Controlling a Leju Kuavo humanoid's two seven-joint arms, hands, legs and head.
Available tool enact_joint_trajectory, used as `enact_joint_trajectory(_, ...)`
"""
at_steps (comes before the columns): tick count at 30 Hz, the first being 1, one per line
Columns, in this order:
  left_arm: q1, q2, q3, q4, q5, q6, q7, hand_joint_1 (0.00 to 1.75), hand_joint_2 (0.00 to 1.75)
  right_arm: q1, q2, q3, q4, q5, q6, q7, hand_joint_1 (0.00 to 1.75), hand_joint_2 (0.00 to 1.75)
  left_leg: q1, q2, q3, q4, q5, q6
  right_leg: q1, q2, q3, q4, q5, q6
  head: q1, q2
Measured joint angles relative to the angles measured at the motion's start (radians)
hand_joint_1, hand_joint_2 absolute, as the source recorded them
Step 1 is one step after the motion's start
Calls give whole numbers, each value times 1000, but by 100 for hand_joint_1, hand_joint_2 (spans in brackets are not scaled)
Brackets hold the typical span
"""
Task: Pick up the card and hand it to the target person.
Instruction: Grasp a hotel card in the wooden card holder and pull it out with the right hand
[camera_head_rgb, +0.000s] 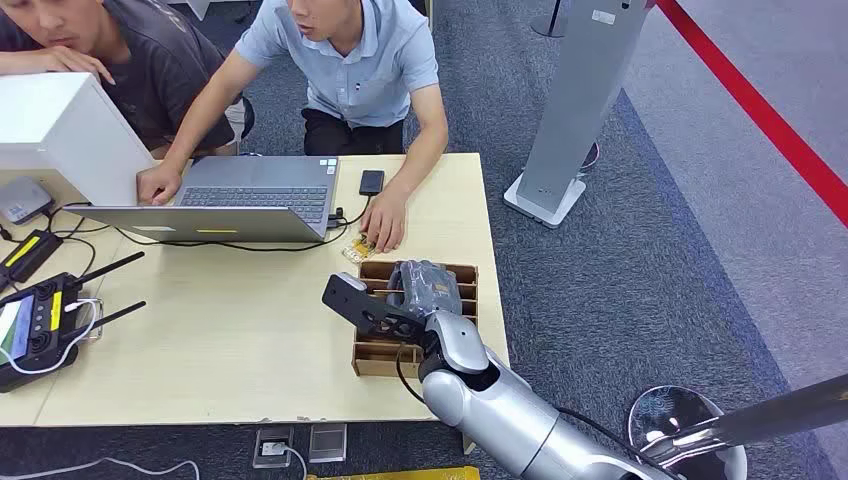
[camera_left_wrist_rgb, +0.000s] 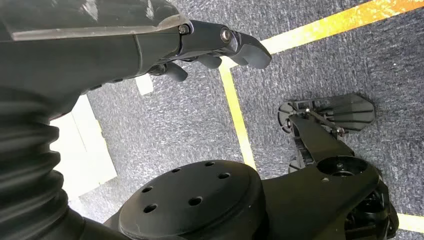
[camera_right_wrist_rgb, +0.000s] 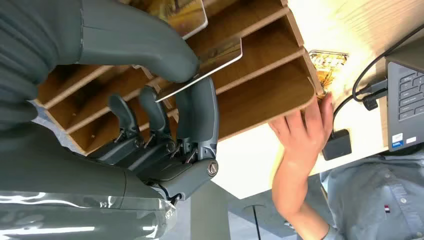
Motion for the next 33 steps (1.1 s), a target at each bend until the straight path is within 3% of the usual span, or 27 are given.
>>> enact_joint_trajectory(16,0,0,0,0,11,19,-17,0,175,2,1,0,8,4,-30,-31,175,175,0,0,0,0,0,0,0,0,0,0,0,0,0,0)
enact_joint_trajectory(25,1,0,0,0,18,14,-30,0,175,2,-9,5,-57,114,-105,-231,175,175,0,0,0,0,0,0,0,0,0,0,0,0,0,0)
enact_joint_trajectory(29,1,0,0,0,16,8,-40,0,175,-4,-19,11,-113,186,-78,-320,175,175,0,0,0,0,0,0,0,0,0,0,0,0,0,0)
enact_joint_trajectory(33,1,0,0,0,14,6,-44,0,175,-15,-27,23,-152,229,-42,-354,175,175,0,0,0,0,0,0,0,0,0,0,0,0,0,0)
